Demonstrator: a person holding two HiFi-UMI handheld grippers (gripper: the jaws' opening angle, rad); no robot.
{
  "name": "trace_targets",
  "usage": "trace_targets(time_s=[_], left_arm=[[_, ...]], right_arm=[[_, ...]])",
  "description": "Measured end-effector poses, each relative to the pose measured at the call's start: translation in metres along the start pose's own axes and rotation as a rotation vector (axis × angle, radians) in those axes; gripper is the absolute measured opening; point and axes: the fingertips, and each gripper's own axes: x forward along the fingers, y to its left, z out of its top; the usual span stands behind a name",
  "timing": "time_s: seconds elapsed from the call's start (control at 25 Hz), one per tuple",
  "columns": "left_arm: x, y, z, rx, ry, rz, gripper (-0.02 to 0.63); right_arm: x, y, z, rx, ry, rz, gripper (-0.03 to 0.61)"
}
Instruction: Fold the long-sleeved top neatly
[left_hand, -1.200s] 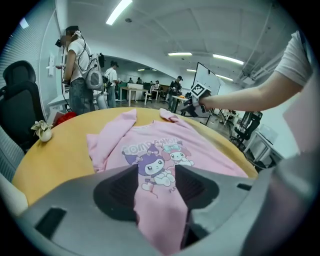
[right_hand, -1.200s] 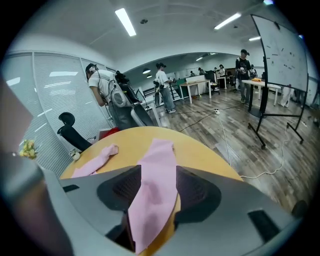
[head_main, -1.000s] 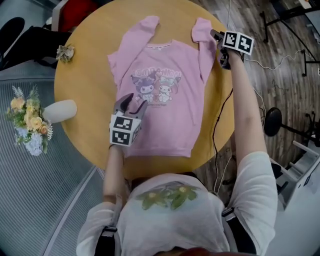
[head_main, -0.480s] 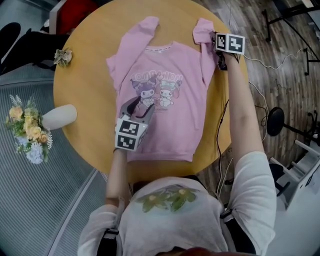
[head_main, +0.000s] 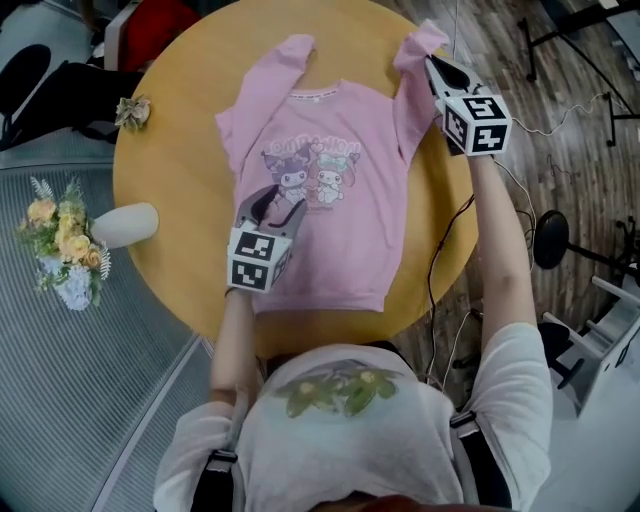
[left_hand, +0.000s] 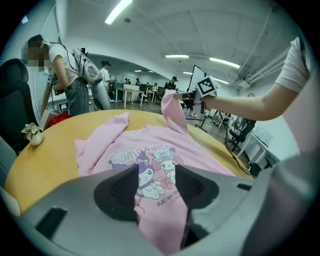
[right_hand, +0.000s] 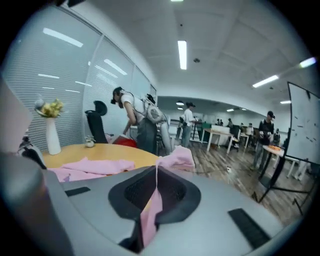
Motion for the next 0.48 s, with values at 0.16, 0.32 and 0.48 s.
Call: trace_targets(time_s=[0.16, 0.32, 0.48], left_arm=[[-0.016, -0.002, 0.01, 0.006, -0.035, 0.017, 0.213], [-0.039, -0.004, 0.012, -0.01, -0.073, 0.043, 0.213], [-0.061, -0.01, -0.003, -0.037, -0.079, 0.055, 0.213]], right_arm=[[-0.059, 0.079, 0.042, -0.12, -0.124, 0.118, 0.023], [-0.106, 0.188, 0.021, -0.217, -0.116, 0.263, 0.023], [-0.124, 0.304, -0.069, -0.173, 0.073, 0.421, 0.023]])
